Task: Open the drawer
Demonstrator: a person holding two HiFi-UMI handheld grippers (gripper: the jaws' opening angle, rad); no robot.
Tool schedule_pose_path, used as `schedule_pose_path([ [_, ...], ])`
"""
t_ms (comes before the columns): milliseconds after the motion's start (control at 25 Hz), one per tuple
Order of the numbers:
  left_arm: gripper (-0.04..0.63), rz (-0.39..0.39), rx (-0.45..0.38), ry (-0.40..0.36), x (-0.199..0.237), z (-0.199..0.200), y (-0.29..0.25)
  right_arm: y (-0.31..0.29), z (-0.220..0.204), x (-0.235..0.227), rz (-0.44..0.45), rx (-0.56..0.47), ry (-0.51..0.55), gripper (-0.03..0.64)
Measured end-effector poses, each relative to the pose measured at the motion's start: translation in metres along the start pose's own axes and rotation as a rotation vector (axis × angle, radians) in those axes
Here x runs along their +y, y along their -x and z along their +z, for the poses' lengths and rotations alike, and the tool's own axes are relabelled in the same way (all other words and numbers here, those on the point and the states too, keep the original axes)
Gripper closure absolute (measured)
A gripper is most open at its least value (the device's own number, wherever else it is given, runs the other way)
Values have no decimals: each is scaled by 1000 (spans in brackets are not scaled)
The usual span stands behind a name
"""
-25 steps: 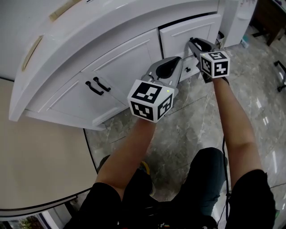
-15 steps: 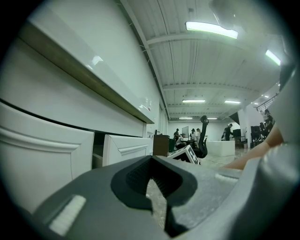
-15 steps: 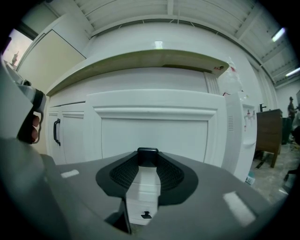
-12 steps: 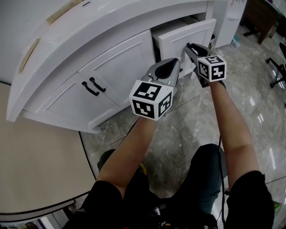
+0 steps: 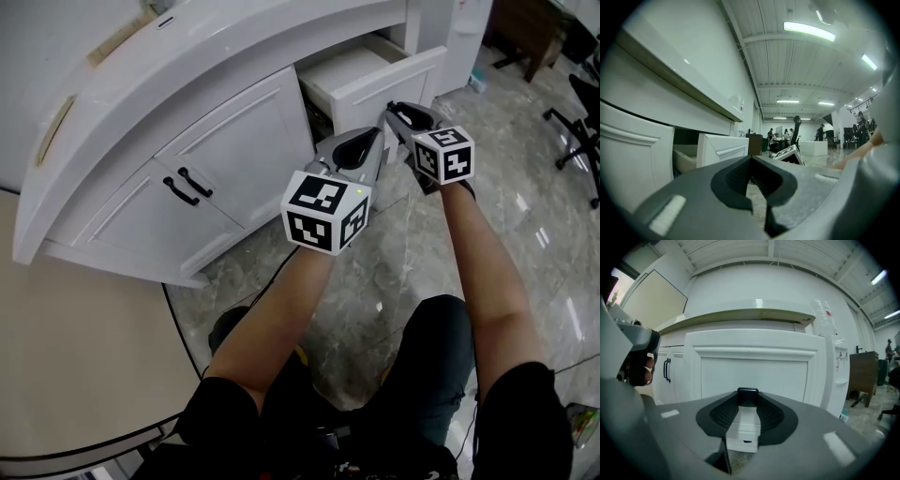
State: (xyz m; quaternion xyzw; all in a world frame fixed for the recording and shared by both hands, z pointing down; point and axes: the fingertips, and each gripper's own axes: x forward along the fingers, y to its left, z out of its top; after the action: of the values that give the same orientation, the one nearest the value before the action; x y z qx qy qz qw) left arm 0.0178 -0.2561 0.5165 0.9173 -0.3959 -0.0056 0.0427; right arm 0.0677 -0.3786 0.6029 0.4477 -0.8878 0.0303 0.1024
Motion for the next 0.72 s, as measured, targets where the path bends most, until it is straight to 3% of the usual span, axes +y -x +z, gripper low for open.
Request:
schedule_pose_path([
  [720,595,-25,1,-9,-41,-3,-18,45,-8,-1,14,-24,-14,477],
])
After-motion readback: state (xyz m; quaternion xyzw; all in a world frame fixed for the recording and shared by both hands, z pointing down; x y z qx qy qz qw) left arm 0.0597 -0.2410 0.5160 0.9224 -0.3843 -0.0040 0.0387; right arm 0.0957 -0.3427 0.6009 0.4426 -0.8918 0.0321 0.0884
